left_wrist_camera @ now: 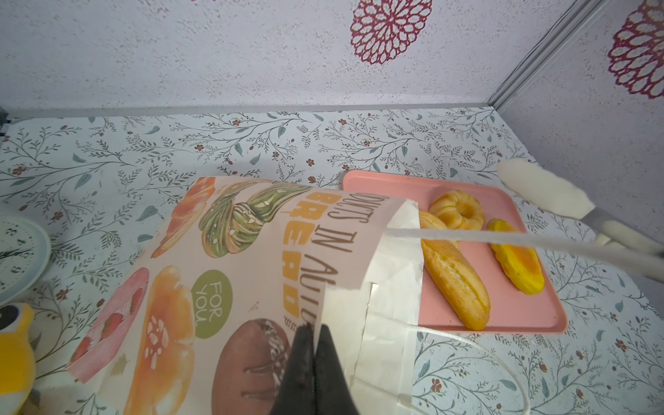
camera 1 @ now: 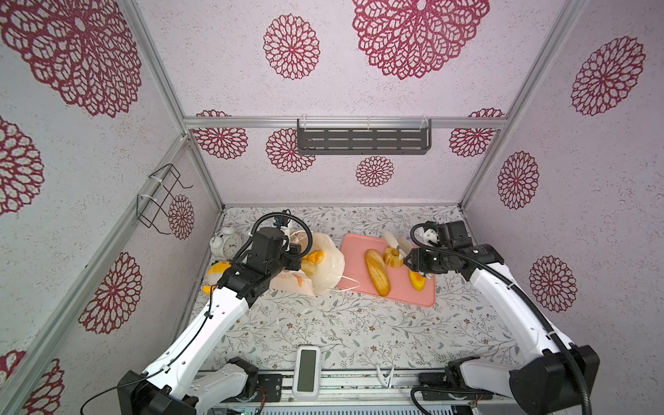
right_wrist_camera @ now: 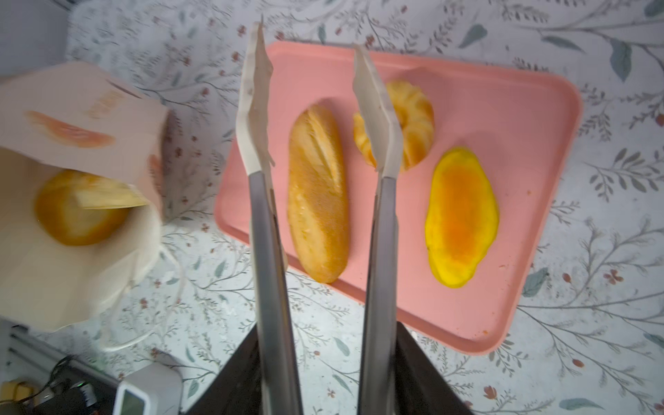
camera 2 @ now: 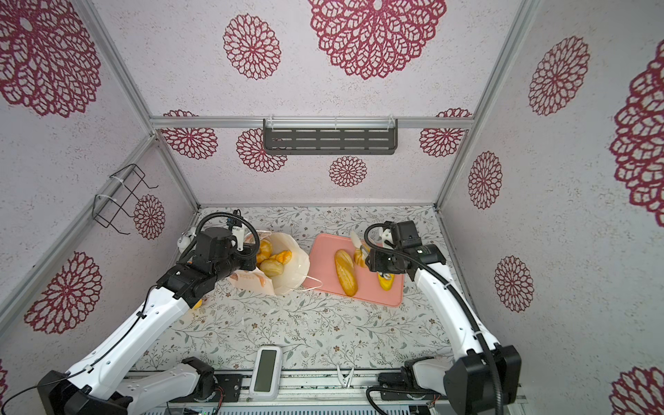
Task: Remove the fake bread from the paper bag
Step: 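Move the open tongs from the tray back to the bag opening with the right gripper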
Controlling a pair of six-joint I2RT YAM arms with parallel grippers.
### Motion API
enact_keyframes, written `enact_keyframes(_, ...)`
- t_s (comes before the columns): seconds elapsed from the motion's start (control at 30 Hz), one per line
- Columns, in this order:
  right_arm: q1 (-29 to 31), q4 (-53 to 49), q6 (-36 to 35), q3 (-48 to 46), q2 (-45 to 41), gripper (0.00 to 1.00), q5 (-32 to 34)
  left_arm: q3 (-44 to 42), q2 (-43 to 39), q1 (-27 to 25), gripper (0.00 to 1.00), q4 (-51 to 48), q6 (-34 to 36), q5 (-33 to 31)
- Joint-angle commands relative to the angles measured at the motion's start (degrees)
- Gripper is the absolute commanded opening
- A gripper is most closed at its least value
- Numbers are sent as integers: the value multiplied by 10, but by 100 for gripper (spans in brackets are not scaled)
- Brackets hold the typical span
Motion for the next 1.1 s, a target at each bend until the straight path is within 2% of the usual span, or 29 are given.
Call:
enact_keyframes(0.0, 12, 3, 24, 36, -45, 51, -98, -8, 4, 0, 0, 16, -2, 13)
enact_keyframes(0.17, 62, 9, 28, 40, -77, 51, -173, -15, -3, -1, 0, 15, 11, 74)
enact_keyframes(0.3, 119, -21, -34, 43, -70, 51, -184, -16, -8, -6, 0, -3, 35, 119)
enact_keyframes(0.43, 173, -72, -97, 57, -41, 51, -165, -10, -9, -6, 0, -33, 57, 124)
enact_keyframes(0.67, 219, -101, -138, 59, -17, 51, -147, 1, 8, -6, 0, -57, 92, 114)
enact_keyframes(0.87, 260, -110, -140, 52, -24, 51, -123, 24, 16, -6, 0, -95, 176, 128)
enact_keyframes(1.07, 293, -102, -128, 43, -27, 51, -78, 12, -22, -5, 0, -104, 263, 169)
